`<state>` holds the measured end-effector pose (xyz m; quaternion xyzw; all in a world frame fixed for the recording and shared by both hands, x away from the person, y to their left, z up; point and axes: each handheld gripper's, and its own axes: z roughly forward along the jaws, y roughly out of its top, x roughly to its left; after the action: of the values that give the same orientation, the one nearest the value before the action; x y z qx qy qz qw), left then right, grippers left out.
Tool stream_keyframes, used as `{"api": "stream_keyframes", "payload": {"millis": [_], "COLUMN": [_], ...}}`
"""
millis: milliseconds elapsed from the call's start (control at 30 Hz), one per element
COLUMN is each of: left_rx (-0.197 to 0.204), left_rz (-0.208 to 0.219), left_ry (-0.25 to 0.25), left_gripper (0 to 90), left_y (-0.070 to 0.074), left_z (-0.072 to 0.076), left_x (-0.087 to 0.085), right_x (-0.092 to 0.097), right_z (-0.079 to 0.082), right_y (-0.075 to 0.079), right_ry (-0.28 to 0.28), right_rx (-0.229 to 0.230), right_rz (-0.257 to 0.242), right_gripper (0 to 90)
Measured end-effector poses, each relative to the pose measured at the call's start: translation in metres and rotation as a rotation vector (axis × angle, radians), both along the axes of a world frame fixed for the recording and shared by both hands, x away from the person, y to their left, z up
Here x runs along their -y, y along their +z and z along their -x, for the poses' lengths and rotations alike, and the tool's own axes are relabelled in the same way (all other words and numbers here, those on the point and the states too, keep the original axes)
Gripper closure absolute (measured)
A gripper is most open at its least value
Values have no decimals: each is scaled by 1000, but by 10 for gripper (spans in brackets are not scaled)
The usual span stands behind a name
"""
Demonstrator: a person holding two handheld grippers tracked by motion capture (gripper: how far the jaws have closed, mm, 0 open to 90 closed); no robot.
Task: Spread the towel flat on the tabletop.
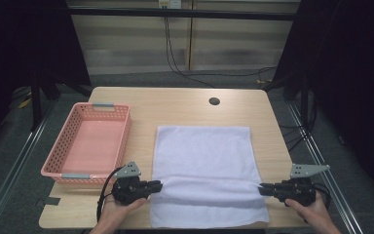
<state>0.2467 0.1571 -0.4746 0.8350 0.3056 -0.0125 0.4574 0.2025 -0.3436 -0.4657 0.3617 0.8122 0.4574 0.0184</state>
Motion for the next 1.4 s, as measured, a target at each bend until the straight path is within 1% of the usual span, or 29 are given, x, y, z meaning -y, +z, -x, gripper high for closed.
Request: {"api": "stream_keyframes", "payload": {"millis": [67,100,167,267,300,367,433,467,567,600,633,733,767,833,867,900,933,967,1000,1033,1100,1133,1200,1233,1267,1300,1333,1367,1400], "left_rx": [-1,-4,-2,2,5,4,5,-2,-16,-21,-20,-38,-49,-32,-27,-23,-21,-31,-33,-25,-30,-32,-26,-16,-19,-29,-38,-39,-32], "left_rz": [-27,-23,-31,-32,-21,-10,-19,-7,-37,-47,-71,-136,-153,-187,-186,-176,-168,-154,-121,-118,-83,-72,-79,-68,-62,-44,-10,19,25], "left_ry": [-15,-35,-40,-60,-44,-20,16,20,40,16,8,-14,-42,-73,-92,-114,-113,-120,-125,-126,-133,-153,-172,-186,-188,-179,-185,-177,-161], "left_gripper": [806,806,800,801,802,753,650,640,569,565,571,562,577,703,749,815,829,833,839,843,844,843,835,830,801,760,726,723,702], "left_y": [-2,-2,-2,1,1,0,0,-1,-5,-6,-7,-13,-15,-16,-16,-15,-13,-11,-9,-7,-4,-3,-1,1,2,4,6,9,11], "left_z": [5,9,12,18,19,17,11,7,-7,-10,-11,-16,-15,-11,-9,-8,-6,-4,-1,2,10,15,26,31,33,35,34,34,31], "left_x": [0,-2,-4,-10,-13,-16,-17,-17,-10,-4,0,12,15,18,18,17,16,14,11,9,3,0,-4,-7,-8,-10,-13,-15,-16], "right_x": [0,0,-1,-2,-3,-5,-5,-6,-11,-15,-19,-27,-30,-35,-36,-38,-38,-38,-38,-37,-34,-34,-35,-35,-36,-36,-35,-34,-33], "right_z": [6,9,12,16,17,17,15,13,5,1,-3,-9,-9,-9,-8,-7,-6,-5,-4,0,7,10,20,24,29,31,32,33,33], "right_y": [-3,-4,-6,-7,-7,-7,-5,-4,-1,-2,-4,-12,-16,-24,-25,-26,-26,-26,-24,-21,-15,-13,-7,-4,-1,0,1,2,2], "right_ry": [20,39,73,106,111,103,84,76,30,23,30,61,69,100,110,121,129,137,133,143,152,160,185,197,218,216,200,191,182], "right_rx": [-19,-23,-72,-84,-90,-97,-90,-76,-39,-45,-43,-75,-89,-124,-132,-140,-150,-156,-153,-146,-133,-132,-124,-125,-130,-128,-119,-107,-98], "right_rz": [9,26,37,28,38,35,34,32,54,46,54,76,88,108,118,122,122,111,112,104,89,86,86,89,85,77,77,79,67], "right_gripper": [799,791,758,748,725,670,661,651,638,638,634,634,636,664,691,760,821,835,846,851,852,849,831,806,742,699,681,679,669]}}
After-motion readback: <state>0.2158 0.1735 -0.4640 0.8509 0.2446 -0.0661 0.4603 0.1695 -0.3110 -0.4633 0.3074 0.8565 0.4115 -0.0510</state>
